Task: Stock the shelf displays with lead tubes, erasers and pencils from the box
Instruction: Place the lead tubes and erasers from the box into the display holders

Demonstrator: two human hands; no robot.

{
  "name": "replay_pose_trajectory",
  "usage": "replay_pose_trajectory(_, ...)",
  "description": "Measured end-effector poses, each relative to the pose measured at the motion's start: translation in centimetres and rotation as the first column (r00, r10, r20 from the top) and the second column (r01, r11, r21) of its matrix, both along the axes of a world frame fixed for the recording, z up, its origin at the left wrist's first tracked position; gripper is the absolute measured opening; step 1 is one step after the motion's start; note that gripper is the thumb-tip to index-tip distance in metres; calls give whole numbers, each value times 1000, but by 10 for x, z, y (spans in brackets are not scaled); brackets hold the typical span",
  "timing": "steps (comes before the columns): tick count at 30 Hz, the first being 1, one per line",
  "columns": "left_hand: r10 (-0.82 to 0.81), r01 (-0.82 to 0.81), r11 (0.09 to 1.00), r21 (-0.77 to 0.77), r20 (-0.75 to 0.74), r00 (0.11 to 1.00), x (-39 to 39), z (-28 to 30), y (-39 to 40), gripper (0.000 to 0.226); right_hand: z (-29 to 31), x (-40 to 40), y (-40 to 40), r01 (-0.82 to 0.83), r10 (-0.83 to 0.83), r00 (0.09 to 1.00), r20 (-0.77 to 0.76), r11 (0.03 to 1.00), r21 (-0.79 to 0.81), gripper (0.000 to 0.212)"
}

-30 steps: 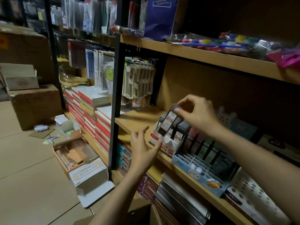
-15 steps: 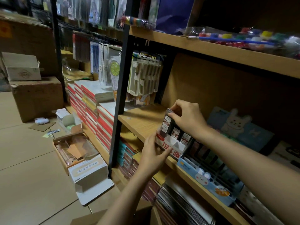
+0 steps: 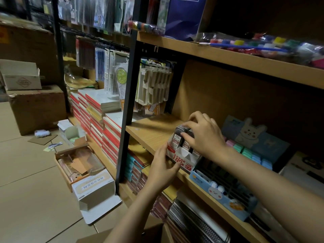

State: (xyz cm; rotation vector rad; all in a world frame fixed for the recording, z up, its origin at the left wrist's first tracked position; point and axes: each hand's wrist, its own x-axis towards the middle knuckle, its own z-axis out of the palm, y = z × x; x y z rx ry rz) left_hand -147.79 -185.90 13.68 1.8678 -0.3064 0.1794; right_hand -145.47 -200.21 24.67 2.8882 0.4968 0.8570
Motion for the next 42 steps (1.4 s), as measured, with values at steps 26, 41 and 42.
replay_pose_trajectory(26, -181, 102, 958, 268, 287, 941, -66, 7, -62, 54, 1, -141, -126, 316, -312, 945, -96, 948, 26, 29)
replay_pose_trajectory(41, 188, -192, 981, -1, 221, 957, -36, 15, -26, 59, 5, -115, -99, 127, -114, 991, -76, 973, 195, 36)
replay_pose_trajectory(42, 211, -213, 977, -11, 198, 957, -33, 15, -22, 63, 7, -105, -89, 90, -72, 994, -85, 971, 223, 33)
